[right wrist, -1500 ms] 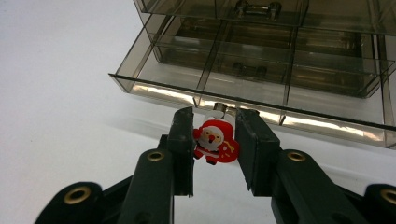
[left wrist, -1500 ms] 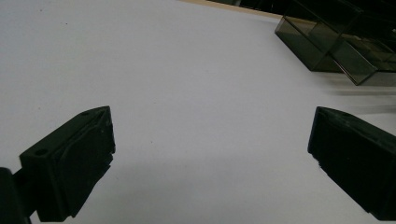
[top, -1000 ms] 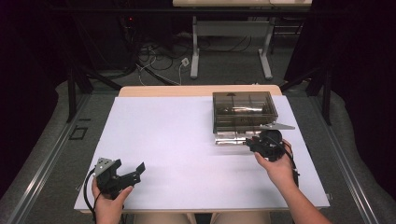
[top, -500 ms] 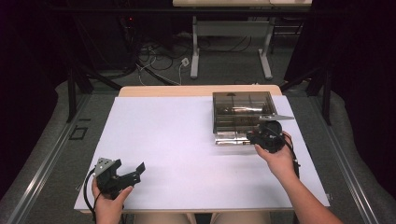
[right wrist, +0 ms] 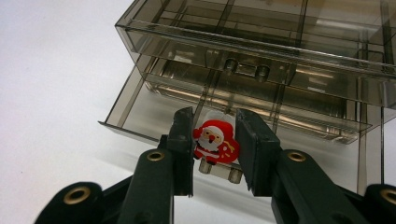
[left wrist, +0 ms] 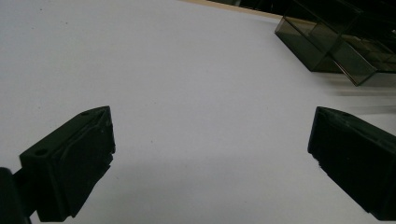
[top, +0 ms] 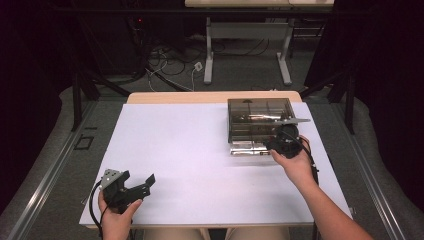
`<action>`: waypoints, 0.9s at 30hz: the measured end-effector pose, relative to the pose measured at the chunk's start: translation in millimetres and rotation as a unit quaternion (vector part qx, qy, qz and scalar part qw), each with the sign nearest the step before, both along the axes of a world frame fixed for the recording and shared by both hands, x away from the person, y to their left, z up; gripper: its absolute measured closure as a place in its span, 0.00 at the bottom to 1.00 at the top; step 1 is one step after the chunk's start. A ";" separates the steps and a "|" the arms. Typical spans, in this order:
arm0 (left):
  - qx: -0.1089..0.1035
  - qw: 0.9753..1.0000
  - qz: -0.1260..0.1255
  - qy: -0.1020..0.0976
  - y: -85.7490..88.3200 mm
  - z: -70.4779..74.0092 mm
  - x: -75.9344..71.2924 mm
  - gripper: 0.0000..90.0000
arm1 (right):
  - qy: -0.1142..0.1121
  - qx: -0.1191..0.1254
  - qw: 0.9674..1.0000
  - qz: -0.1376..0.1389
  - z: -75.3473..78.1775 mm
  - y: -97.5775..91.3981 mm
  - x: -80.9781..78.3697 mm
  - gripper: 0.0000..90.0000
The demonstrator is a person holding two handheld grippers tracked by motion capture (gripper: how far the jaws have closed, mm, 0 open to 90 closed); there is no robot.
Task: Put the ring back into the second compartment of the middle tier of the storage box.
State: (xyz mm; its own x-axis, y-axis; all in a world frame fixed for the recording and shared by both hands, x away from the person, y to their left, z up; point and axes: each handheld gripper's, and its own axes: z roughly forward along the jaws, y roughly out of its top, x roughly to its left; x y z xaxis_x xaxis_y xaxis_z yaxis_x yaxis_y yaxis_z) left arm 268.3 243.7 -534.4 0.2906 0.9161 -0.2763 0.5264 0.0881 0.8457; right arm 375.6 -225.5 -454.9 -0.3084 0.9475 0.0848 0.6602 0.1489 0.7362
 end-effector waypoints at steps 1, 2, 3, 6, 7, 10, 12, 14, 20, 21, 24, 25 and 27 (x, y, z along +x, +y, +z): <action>0.000 1.000 0.000 0.000 0.0 0.0 0.0 0.01 | 0.002 0.002 1.000 -0.002 -0.5 0.2 1.2 0.76; 0.000 1.000 0.000 0.000 0.1 0.0 0.0 0.01 | 0.005 -0.001 1.000 -0.001 -0.7 -0.2 2.5 0.76; -0.001 1.000 0.000 0.000 -0.1 0.0 0.1 0.01 | 0.004 -0.002 1.000 -0.003 -1.4 0.1 3.8 0.76; -0.001 1.000 0.000 0.000 -0.1 0.1 0.0 0.01 | 0.010 -0.003 1.000 -0.007 -2.8 -0.2 7.5 0.76; -0.001 1.000 0.000 0.000 -0.1 0.1 0.0 0.01 | 0.010 -0.003 1.000 -0.007 -2.8 -0.2 7.5 0.76; -0.001 1.000 0.000 0.000 0.1 0.0 0.1 0.01 | 0.016 -0.004 1.000 -0.013 -6.5 -2.0 12.8 0.76; -0.001 1.000 0.000 0.000 0.2 -0.1 0.1 0.01 | 0.017 -0.007 1.000 -0.014 -8.4 -3.0 15.0 0.76; -0.002 1.000 0.000 -0.001 0.1 -0.2 0.2 0.01 | 0.022 -0.002 1.000 -0.017 -9.1 -2.6 15.6 0.76; -0.001 1.000 0.000 0.000 0.0 -0.1 0.2 0.01 | 0.028 -0.006 0.999 -0.024 -14.2 -4.7 21.7 0.76; -0.001 1.000 0.000 0.000 0.0 -0.1 0.2 0.01 | 0.028 -0.006 0.999 -0.024 -14.2 -4.7 21.7 0.76; -0.002 1.000 0.000 0.000 0.1 -0.1 0.2 0.01 | 0.031 -0.008 0.999 -0.025 -16.4 -4.4 23.9 0.76; -0.001 1.000 -0.001 0.000 0.1 -0.1 0.2 0.01 | 0.032 -0.007 0.999 -0.027 -16.6 -4.0 24.1 0.76; -0.001 1.000 0.000 0.000 0.0 -0.1 0.2 0.01 | 0.033 -0.010 0.999 -0.025 -17.5 -4.2 24.9 0.76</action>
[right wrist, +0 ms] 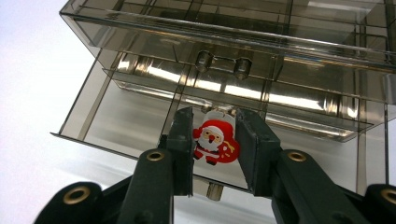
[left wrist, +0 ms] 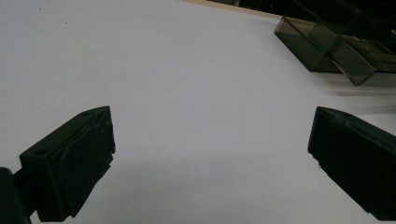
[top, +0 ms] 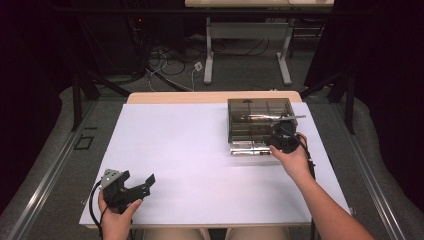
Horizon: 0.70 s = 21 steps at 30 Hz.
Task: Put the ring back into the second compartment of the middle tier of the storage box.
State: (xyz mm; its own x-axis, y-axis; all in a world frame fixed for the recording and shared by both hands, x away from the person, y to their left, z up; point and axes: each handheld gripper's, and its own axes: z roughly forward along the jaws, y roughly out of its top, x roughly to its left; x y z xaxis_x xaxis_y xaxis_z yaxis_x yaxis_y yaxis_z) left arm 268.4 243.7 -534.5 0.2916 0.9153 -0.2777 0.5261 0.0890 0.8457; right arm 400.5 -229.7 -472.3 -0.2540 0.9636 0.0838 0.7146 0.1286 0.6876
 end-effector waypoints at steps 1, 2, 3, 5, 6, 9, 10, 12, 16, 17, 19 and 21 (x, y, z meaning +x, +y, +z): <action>-0.001 1.000 0.000 0.000 0.0 -0.1 0.1 0.01 | 0.000 0.000 1.000 0.000 -1.3 0.4 1.1 0.76; -0.001 1.000 0.000 0.000 0.0 -0.1 0.1 0.01 | 0.002 0.000 1.000 -0.001 -1.7 0.8 1.6 0.76; 0.000 1.000 0.000 0.000 0.0 -0.1 0.1 0.01 | 0.002 0.000 1.000 -0.001 -1.7 0.8 1.6 0.76; -0.001 1.000 0.000 0.000 0.2 -0.1 0.1 0.01 | 0.001 -0.003 1.000 0.000 -3.2 1.4 3.3 0.76; -0.001 1.000 0.000 0.000 0.2 -0.1 0.1 0.01 | 0.004 0.000 1.000 -0.001 -3.3 2.2 3.5 0.76; -0.002 1.000 0.000 -0.001 0.2 -0.3 0.2 0.01 | 0.005 -0.003 1.000 -0.001 -4.7 3.3 4.5 0.76; -0.002 1.000 0.000 0.000 0.3 -0.3 0.2 0.01 | 0.007 -0.003 1.000 -0.001 -6.0 4.4 5.6 0.76; -0.002 1.000 0.000 0.000 0.3 -0.3 0.2 0.01 | 0.006 -0.007 1.000 0.001 -7.3 4.8 7.0 0.76; -0.003 1.000 -0.001 0.000 0.5 -0.3 0.2 0.01 | 0.010 -0.005 1.000 -0.002 -9.3 6.6 9.0 0.76; -0.002 1.000 0.000 0.000 0.4 -0.3 0.1 0.01 | 0.010 -0.007 1.000 -0.003 -9.6 6.8 9.1 0.76; -0.002 1.000 0.000 0.000 0.3 -0.2 0.1 0.01 | 0.012 -0.006 1.000 -0.002 -10.1 7.4 9.5 0.76; -0.002 1.000 0.000 0.000 0.4 -0.3 0.2 0.01 | 0.010 -0.011 1.000 0.000 -11.1 7.4 10.4 0.75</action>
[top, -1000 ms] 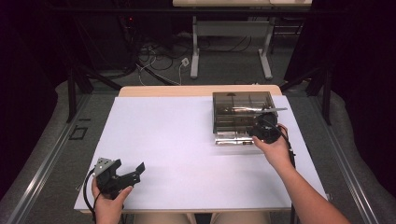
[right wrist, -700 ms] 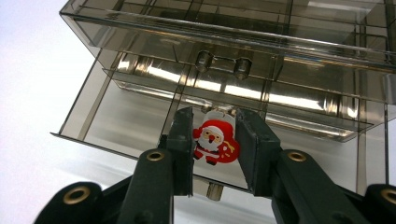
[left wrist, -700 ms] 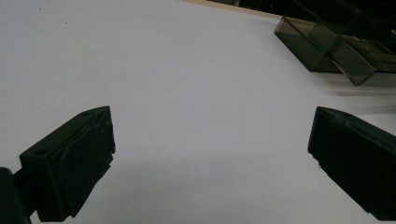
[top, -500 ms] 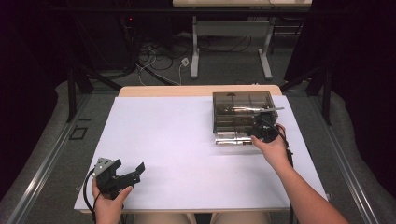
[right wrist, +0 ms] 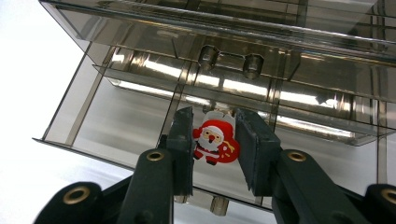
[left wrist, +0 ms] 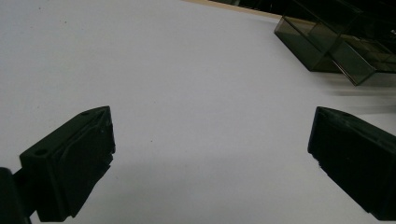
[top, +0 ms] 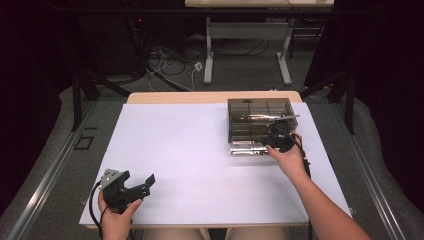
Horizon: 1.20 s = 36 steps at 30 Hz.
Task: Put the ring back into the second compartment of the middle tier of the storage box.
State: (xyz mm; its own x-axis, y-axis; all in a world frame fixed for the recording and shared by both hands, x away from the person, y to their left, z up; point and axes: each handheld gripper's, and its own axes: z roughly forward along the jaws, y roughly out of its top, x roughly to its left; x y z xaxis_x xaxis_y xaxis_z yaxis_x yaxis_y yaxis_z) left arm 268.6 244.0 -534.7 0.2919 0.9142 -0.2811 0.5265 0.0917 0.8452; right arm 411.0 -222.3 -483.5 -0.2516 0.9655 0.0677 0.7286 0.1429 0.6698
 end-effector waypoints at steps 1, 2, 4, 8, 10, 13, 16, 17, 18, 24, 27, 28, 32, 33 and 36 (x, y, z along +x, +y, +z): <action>-0.001 1.000 -0.001 0.000 0.1 -0.1 0.1 0.01 | -0.001 0.000 1.000 0.002 -0.5 0.1 0.6 0.75; -0.001 1.000 -0.001 0.000 0.2 -0.1 0.1 0.01 | 0.002 0.002 1.000 0.002 -1.0 0.7 1.4 0.75; -0.001 1.000 -0.001 0.000 0.2 -0.1 0.1 0.01 | 0.005 0.002 1.000 -0.001 -1.8 2.1 1.7 0.75; 0.000 1.000 -0.001 0.000 0.1 -0.1 0.1 0.01 | 0.004 -0.004 1.000 0.001 -3.5 2.7 3.0 0.75; -0.001 1.000 -0.001 0.000 0.2 -0.1 0.0 0.01 | 0.007 -0.003 1.000 -0.002 -5.2 3.8 4.3 0.75; -0.001 1.000 -0.001 0.000 0.4 -0.1 0.1 0.01 | 0.009 -0.007 1.000 -0.004 -7.2 4.1 5.9 0.75; 0.000 1.000 0.000 0.000 0.3 0.0 -0.1 0.01 | 0.012 -0.007 1.000 -0.006 -8.8 4.5 7.0 0.75; 0.000 1.000 0.000 0.000 0.3 0.0 -0.1 0.01 | 0.013 -0.007 1.000 -0.008 -9.1 4.6 7.2 0.75; -0.001 1.000 -0.001 0.000 0.3 -0.1 0.0 0.01 | 0.013 -0.009 1.000 -0.006 -9.6 4.1 7.9 0.75; -0.001 1.000 -0.001 0.000 0.4 -0.2 0.1 0.01 | 0.018 -0.012 1.000 -0.008 -11.8 4.5 9.4 0.75; -0.001 1.000 -0.001 0.000 0.3 -0.2 0.1 0.01 | 0.016 -0.015 1.000 -0.005 -12.3 4.3 9.9 0.75; -0.001 1.000 -0.001 0.000 0.3 -0.2 0.1 0.01 | 0.016 -0.015 1.000 -0.005 -12.3 4.3 9.9 0.75; -0.001 1.000 -0.001 0.000 0.4 -0.2 0.1 0.01 | 0.019 -0.013 1.000 -0.006 -12.7 5.0 9.6 0.75; -0.001 1.000 0.000 0.000 0.4 -0.2 0.1 0.01 | 0.019 -0.015 1.000 -0.005 -12.8 4.6 9.8 0.75; 0.000 1.000 0.001 0.001 0.5 -0.3 0.2 0.01 | 0.021 -0.012 1.000 -0.006 -13.5 5.1 9.8 0.74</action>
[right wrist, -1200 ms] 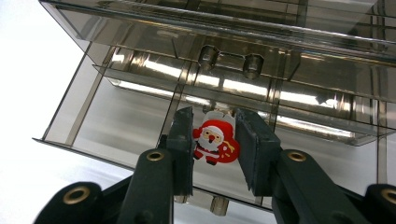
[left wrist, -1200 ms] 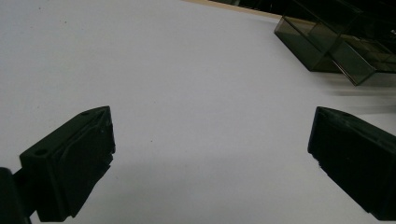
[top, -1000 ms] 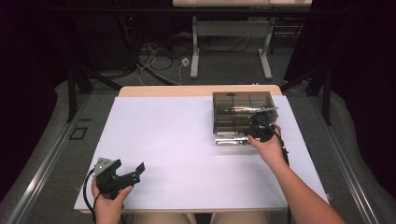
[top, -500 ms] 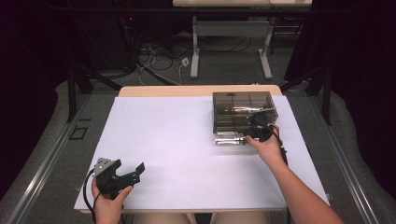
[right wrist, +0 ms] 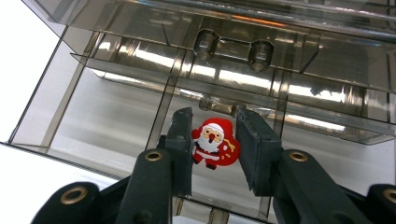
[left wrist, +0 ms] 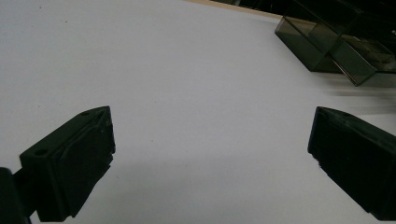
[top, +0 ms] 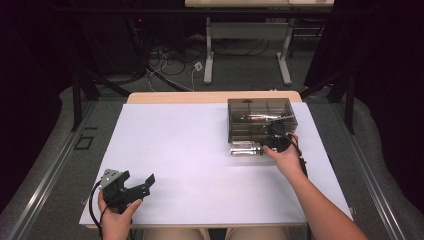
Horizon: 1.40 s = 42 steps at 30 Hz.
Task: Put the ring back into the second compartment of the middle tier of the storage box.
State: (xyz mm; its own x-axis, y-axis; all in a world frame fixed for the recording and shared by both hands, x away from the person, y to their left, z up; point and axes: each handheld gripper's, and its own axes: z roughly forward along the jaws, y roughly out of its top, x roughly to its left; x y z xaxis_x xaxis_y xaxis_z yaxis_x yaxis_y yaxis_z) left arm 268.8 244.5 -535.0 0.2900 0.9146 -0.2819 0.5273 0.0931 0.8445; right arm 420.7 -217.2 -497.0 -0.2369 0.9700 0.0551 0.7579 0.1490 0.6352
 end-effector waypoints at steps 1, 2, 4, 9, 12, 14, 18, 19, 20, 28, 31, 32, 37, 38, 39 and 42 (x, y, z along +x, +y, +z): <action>0.000 1.000 0.000 0.000 0.4 -0.2 0.4 0.01 | -0.001 -0.002 1.000 0.003 -0.4 -0.3 0.1 0.74; 0.000 1.000 0.000 0.000 0.4 -0.2 0.4 0.01 | 0.000 -0.002 1.000 0.006 -0.7 -0.5 0.2 0.74; -0.001 1.000 0.003 0.000 0.7 -0.3 0.9 0.01 | 0.000 -0.002 1.000 0.007 -0.9 -0.2 0.2 0.74; -0.003 1.000 0.003 0.003 -1.0 -0.6 2.4 0.01 | -0.002 0.007 1.000 0.006 0.1 0.5 -0.2 0.69; -0.002 1.000 0.001 0.003 -1.2 -0.6 2.8 0.01 | -0.004 0.007 1.000 0.007 0.8 -0.6 -0.8 0.67; -0.001 1.000 0.000 0.004 -1.1 -0.7 3.0 0.01 | -0.011 0.013 1.000 0.006 2.3 -1.4 -1.8 0.63; -0.002 1.000 0.000 0.004 -1.8 -1.4 3.2 0.01 | -0.015 0.013 1.000 0.011 4.6 -2.5 -4.1 0.58; -0.002 1.000 0.000 0.003 -2.1 -1.6 3.1 0.01 | -0.015 0.017 1.000 0.009 4.9 -1.9 -4.5 0.57; -0.002 1.000 0.000 0.003 -2.2 -1.5 3.0 0.01 | -0.014 0.020 1.000 0.010 5.6 -2.0 -5.2 0.56; -0.003 1.000 0.001 0.004 -1.3 -0.9 3.3 0.01 | -0.023 0.023 0.999 0.018 8.1 -2.5 -7.8 0.47; -0.004 1.000 0.003 0.004 -1.2 -1.2 2.9 0.01 | -0.024 0.029 0.999 0.018 9.9 -1.4 -9.8 0.43; -0.005 1.000 0.003 0.004 -1.1 -1.1 2.7 0.01 | -0.026 0.032 0.999 0.020 10.3 -1.0 -10.3 0.41; -0.007 1.000 0.005 0.003 -1.7 -1.0 2.4 0.01 | -0.035 0.039 0.998 0.024 12.8 1.4 -13.6 0.35; -0.006 1.000 0.004 0.003 -1.8 -1.0 2.3 0.01 | -0.038 0.038 0.998 0.026 13.3 1.7 -14.4 0.33; -0.006 1.000 0.004 0.003 -1.9 -0.9 2.2 0.01 | -0.043 0.042 0.998 0.030 14.7 2.7 -16.3 0.30; -0.005 1.000 0.004 0.002 -1.9 -0.9 2.3 0.01 | -0.046 0.044 0.997 0.034 16.0 3.8 -18.1 0.28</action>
State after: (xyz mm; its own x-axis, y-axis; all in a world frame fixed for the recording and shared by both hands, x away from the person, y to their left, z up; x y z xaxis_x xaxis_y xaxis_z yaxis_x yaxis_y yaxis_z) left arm 271.0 242.6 -535.9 0.2820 0.9137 -0.2927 0.5304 0.1058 0.8412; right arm 402.7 -213.4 -480.9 -0.3098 0.9439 0.1145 0.6855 0.1383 0.7148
